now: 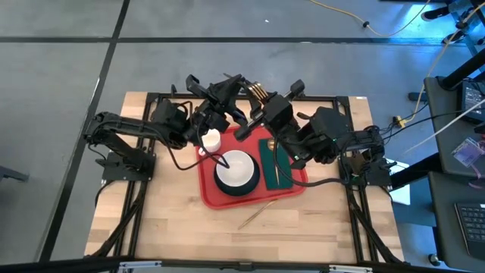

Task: Set up tray
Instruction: Put the gold fork to the right of the gold spoon on the green napkin on the red tray

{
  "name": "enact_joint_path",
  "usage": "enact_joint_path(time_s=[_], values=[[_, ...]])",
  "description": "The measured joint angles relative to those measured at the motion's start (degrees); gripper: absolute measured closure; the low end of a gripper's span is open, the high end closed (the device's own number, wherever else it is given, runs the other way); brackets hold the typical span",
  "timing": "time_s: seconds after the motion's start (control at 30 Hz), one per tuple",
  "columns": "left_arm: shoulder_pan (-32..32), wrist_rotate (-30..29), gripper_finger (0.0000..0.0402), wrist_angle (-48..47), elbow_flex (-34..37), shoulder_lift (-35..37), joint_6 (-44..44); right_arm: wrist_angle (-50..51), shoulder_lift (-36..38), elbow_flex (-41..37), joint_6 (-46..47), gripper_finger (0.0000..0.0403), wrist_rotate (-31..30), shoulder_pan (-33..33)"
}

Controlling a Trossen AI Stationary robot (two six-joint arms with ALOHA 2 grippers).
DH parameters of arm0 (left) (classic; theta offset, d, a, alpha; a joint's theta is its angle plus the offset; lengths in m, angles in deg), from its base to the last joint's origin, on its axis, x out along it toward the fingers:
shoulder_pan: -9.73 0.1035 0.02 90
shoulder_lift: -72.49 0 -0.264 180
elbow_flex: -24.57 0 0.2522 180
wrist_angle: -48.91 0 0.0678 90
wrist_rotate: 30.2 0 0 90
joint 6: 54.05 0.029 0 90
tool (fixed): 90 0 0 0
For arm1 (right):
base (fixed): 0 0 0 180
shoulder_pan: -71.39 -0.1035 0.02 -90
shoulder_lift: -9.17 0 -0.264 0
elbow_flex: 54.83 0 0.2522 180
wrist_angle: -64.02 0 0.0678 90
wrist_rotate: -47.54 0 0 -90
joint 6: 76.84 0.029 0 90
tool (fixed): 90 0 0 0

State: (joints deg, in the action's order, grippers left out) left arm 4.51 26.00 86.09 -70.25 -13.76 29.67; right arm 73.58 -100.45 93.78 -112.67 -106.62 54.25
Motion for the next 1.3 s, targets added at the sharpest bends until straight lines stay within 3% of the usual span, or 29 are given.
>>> enact_joint_path(time_s=[0.37,0.53,0.67,0.77,0.87,1.03,1.17,1.3], values=[[-0.1,-6.9,0.0278,-2.0,0.0,0.0,0.6,-0.4,0.1,0.1,-3.4,0.04,-6.4,0.1],[-0.1,-15.1,0.0252,-3.6,0.0,0.4,-1.8,-0.3,0.7,0.1,-5.3,0.0401,-14.6,0.1],[-0.3,-19.2,0.0246,-11.0,0.0,3.4,-6.6,-0.3,2.9,0.1,-7.6,0.0401,-25.0,-0.3],[-0.9,-20.7,0.0249,-21.9,0.0,6.6,-15.2,-1.2,4.7,0.1,-8.4,0.0401,-26.0,-0.3],[-0.9,-18.6,0.0256,-36.3,0.0,10.6,-27.8,-1.9,5.9,0.1,-7.6,0.0401,-26.0,-0.5],[0.4,-8.0,0.0269,-53.3,0.0,16.7,-48.0,-1.3,6.4,0.0,-7.0,0.0401,-26.0,1.5],[1.7,-1.0,0.0276,-57.4,0.0,19.7,-57.1,0.0,5.3,-2.6,-5.8,0.0401,-25.8,6.0],[1.8,0.9,0.0283,-57.6,0.0,21.0,-60.2,0.5,4.2,-7.8,-6.5,0.04,-24.7,9.9]])
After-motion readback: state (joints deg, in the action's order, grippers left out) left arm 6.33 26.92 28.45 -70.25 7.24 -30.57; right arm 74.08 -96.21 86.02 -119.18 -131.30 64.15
